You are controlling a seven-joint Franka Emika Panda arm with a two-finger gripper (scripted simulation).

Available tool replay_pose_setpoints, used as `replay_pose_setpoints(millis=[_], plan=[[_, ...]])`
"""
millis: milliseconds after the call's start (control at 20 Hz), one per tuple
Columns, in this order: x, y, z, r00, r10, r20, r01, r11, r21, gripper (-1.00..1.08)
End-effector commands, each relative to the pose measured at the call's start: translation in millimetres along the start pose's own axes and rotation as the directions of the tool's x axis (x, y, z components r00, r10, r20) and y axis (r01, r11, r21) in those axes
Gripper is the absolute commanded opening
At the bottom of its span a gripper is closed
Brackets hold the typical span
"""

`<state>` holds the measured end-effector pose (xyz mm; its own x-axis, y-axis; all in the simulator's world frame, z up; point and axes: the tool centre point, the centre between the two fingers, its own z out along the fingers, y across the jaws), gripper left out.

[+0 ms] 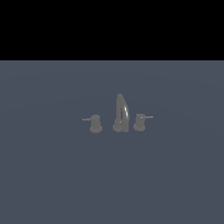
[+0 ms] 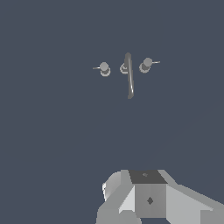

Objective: Turn on the faucet by rotating a designated handle.

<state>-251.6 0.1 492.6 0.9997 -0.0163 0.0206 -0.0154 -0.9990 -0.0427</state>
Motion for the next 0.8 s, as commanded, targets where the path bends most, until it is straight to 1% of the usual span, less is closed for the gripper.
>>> replay_pose_setpoints(millis=[0,150,400,750], plan=[[0.0,0.0,0.0,1.000,0.000,0.000,0.000,1.000,0.000,-1.00],[1.8,1.3,-1.1,1.000,-0.006,-0.003,0.005,1.000,-0.005,-1.00],[6.8,5.9,-5.7,0.999,-0.032,-0.015,0.031,0.999,-0.024,-1.00],[8.9,6.3,-5.2,1.000,-0.026,-0.015,0.026,0.999,-0.024,-1.00]])
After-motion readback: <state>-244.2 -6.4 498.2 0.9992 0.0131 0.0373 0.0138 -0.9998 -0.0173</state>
